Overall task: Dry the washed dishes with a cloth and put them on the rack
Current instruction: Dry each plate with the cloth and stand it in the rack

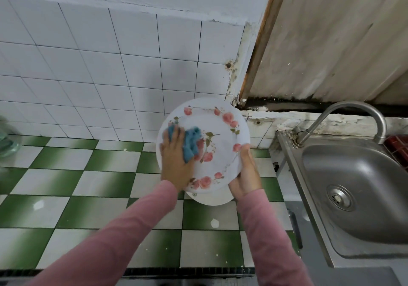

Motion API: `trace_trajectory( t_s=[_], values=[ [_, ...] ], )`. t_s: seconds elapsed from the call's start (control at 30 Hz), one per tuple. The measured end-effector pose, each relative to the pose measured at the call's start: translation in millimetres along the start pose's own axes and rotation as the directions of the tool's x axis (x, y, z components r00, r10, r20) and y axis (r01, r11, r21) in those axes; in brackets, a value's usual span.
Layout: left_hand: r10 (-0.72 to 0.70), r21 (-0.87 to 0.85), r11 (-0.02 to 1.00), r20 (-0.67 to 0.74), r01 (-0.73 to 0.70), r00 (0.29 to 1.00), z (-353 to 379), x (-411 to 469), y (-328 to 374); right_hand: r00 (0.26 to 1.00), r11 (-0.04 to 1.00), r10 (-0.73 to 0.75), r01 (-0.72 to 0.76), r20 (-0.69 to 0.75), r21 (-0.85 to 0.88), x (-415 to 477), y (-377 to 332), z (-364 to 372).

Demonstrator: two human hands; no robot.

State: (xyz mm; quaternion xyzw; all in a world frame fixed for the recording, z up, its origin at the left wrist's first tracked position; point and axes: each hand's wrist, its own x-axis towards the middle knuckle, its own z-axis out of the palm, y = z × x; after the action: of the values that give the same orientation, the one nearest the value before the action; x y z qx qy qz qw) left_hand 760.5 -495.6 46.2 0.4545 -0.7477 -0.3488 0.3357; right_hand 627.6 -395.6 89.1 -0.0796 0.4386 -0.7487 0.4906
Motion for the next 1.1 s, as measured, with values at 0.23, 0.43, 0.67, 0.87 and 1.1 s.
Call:
trace_trajectory(
  t_s=[0.23, 0.43, 0.67, 0.87, 1.1],
  values=[
    [0.272, 0.105, 0.941, 0.321, -0.32, 0.907, 18, -8, 19, 1.0, 0.991, -0.008, 0.007, -0.006, -0.132, -8, 19, 16],
    [0.137, 0.039, 0.988, 0.218, -0.149, 0.966, 1, 9, 21, 1.0, 0.99, 0.025, -0.027, -0.017, -0.14, -17, 18, 20],
    [0.312, -0.034, 0.936, 0.543, -0.351, 0.78, 0, -30, -5, 0.984, 0.985, -0.146, 0.135, -0.107, -0.104, -17, -23, 14],
    [-0.113, -0.317, 0.902, 0.482, 0.293, 0.869, 9, -17, 17, 0.943, 0.931, -0.273, 0.21, -0.188, -0.299, -40, -39, -16],
    [0.0, -0.367, 0.903, 0.517, 0.222, 0.856, 45, -25, 75, 0.819, 0.822, -0.488, 0.313, -0.303, -0.475, -78, -72, -58]
  ],
)
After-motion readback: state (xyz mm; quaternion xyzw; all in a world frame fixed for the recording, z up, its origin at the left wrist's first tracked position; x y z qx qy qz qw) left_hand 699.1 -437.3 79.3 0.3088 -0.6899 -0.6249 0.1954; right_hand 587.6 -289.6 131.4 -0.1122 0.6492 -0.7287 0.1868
